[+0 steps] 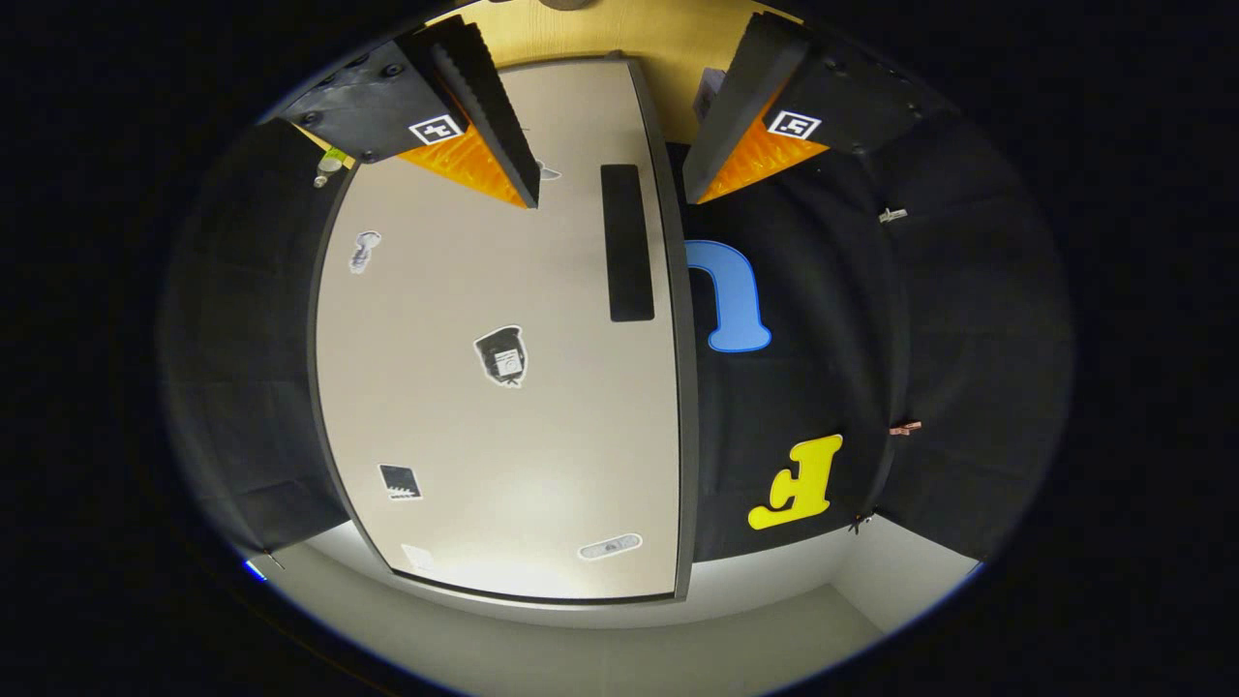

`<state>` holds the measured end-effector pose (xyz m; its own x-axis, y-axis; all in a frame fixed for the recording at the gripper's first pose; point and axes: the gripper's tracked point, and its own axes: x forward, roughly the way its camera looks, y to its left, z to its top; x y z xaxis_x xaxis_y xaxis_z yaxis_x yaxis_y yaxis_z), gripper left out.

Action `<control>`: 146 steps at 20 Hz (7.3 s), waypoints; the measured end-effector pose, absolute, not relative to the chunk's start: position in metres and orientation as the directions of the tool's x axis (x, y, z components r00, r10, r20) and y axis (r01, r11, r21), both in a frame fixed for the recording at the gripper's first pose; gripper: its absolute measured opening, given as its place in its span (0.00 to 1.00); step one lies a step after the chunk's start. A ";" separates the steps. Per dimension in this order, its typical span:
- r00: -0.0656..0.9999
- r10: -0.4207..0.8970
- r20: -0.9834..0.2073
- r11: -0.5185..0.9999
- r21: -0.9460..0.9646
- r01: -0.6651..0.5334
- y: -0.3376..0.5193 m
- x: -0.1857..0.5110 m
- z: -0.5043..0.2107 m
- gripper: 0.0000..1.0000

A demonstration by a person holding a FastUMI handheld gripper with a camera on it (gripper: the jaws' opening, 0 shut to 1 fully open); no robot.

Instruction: Open the shoe cabinet door, grab the shoes and put them into the shoe cabinet, then close the shoe cabinet door.

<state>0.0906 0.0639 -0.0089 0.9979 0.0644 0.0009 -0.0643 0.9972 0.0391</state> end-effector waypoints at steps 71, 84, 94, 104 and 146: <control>0.995 0.090 -0.051 0.996 0.026 -0.089 -0.148 -0.093 0.007 0.25; 1.000 0.020 0.010 1.000 -0.007 -0.020 -0.170 -0.168 0.006 0.25; 0.969 0.181 -0.166 0.984 0.019 -0.180 -0.082 -0.144 -0.096 0.25; 0.915 0.234 -0.329 0.971 0.032 -0.237 0.009 -0.111 -0.244 0.25; 0.711 0.018 -0.703 0.992 -0.078 -0.102 0.027 0.002 -0.498 0.05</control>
